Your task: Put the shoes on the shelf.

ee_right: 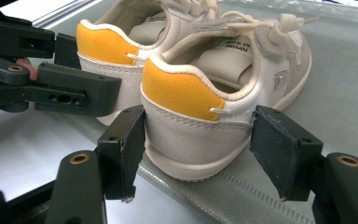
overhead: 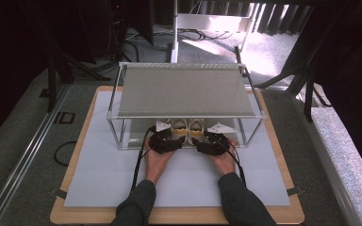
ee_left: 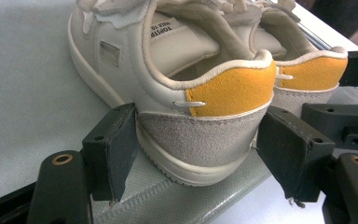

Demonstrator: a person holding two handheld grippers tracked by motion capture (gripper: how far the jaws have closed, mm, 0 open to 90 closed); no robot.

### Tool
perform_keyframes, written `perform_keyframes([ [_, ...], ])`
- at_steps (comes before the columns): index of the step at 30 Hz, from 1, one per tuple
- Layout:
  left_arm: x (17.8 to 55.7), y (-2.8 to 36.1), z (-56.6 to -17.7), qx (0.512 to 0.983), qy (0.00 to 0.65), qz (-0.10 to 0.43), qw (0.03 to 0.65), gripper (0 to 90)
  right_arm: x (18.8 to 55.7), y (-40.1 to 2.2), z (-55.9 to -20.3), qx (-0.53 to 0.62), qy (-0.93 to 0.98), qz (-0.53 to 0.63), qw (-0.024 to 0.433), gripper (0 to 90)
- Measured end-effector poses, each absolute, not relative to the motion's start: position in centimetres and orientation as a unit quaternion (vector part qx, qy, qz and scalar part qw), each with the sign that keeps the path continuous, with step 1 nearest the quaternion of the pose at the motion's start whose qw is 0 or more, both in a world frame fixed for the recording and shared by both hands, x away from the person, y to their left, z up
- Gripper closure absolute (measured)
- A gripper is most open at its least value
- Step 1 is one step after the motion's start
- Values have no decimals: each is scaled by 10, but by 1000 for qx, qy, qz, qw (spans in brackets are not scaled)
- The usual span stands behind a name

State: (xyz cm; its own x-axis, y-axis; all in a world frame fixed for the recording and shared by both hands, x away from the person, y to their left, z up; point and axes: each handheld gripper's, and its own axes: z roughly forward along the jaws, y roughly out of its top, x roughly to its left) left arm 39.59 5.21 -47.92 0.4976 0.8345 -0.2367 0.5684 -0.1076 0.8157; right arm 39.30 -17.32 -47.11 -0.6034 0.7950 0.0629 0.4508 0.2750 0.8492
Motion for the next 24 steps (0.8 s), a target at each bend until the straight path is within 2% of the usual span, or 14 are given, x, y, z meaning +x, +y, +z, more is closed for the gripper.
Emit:
perform_keyframes([
  [12, 382, 60, -471, 721, 483, 141, 477, 287, 386, -176, -465, 411, 766, 452, 200, 353],
  [24, 336, 83, -465, 737, 455, 141, 479, 288, 348, -196, -458, 401, 780, 436, 200, 366],
])
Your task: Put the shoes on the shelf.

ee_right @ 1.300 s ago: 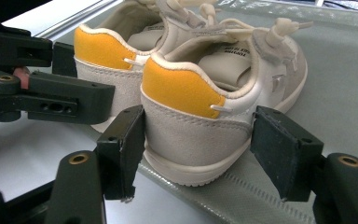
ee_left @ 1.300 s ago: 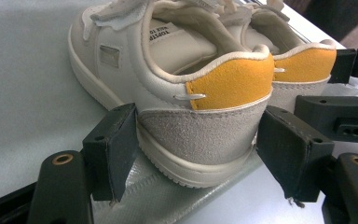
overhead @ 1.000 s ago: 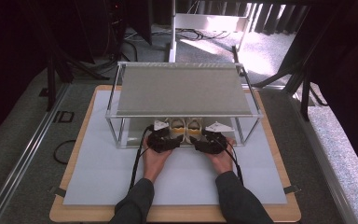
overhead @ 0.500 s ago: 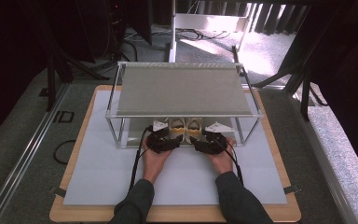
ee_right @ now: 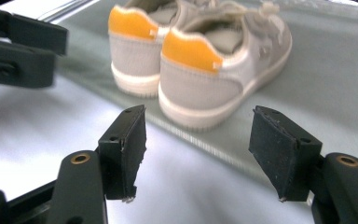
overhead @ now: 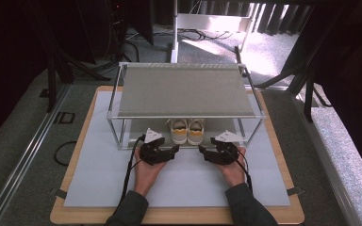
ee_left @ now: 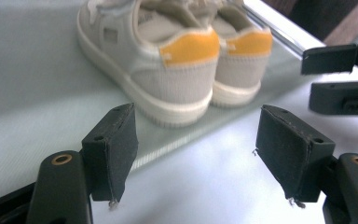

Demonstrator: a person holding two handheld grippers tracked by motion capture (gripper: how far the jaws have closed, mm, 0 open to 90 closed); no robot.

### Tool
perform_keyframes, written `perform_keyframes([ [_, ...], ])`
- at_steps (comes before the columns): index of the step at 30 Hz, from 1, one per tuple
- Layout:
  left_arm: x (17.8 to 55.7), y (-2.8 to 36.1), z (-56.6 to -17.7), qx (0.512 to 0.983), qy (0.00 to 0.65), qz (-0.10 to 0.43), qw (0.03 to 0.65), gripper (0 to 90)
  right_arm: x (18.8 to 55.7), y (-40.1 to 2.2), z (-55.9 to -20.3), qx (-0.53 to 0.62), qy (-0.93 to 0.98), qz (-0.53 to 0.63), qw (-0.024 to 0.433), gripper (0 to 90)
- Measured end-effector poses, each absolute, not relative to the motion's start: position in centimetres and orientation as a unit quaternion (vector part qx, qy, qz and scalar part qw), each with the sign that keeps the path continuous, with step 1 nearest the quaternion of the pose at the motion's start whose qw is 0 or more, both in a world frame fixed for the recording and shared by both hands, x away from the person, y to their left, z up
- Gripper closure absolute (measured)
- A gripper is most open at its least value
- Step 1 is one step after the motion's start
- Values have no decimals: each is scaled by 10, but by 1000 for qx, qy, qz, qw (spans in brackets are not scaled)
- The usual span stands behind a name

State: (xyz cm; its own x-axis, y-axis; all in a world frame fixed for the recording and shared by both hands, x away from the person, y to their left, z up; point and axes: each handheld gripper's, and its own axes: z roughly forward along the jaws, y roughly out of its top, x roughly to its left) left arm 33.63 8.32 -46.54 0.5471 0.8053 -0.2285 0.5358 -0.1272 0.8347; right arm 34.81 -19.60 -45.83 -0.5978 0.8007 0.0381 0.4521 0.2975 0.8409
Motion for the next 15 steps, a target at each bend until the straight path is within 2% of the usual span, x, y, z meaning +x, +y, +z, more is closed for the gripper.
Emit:
perform_keyframes([
  [8, 307, 112, -471, 744, 453, 146, 470, 288, 322, -224, -462, 407, 777, 431, 211, 375],
  [15, 302, 130, -473, 736, 468, 155, 464, 289, 316, -237, -459, 416, 768, 437, 217, 373],
])
